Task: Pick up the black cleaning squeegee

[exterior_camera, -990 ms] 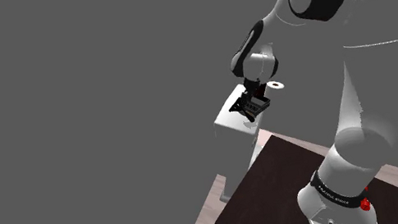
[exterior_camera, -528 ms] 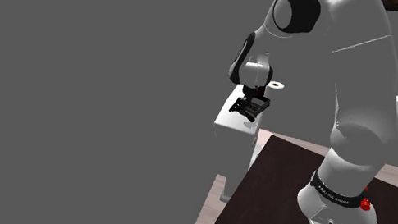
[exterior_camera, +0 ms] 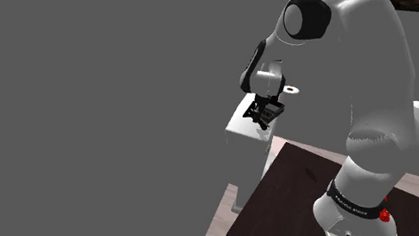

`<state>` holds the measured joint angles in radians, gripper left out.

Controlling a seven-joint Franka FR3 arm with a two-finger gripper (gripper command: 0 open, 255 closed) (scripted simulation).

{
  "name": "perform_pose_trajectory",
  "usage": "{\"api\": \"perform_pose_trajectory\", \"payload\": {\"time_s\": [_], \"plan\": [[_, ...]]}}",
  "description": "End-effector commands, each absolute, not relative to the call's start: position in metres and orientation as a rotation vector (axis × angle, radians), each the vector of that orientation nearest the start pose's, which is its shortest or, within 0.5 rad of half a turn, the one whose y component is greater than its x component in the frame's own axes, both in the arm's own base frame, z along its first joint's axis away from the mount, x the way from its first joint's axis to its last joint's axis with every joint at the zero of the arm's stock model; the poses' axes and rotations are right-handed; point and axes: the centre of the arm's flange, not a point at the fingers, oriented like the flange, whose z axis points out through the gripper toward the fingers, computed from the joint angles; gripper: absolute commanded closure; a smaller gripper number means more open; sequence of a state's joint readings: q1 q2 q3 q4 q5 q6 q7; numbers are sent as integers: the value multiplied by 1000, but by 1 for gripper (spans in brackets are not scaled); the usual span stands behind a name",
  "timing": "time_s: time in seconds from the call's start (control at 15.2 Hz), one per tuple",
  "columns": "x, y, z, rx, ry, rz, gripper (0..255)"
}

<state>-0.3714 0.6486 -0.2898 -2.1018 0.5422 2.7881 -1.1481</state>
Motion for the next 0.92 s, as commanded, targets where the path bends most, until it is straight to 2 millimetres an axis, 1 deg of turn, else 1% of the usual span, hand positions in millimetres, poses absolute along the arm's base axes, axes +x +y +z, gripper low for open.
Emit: {"api": "perform_pose_trajectory", "payload": {"time_s": [0.0,0.4,0.86], "plan": [[434,-374,123,-3192,-76,-139,255],[434,-373,124,-3192,-76,-139,255],[434,-373,161,-3192,-76,-139,255]]}}
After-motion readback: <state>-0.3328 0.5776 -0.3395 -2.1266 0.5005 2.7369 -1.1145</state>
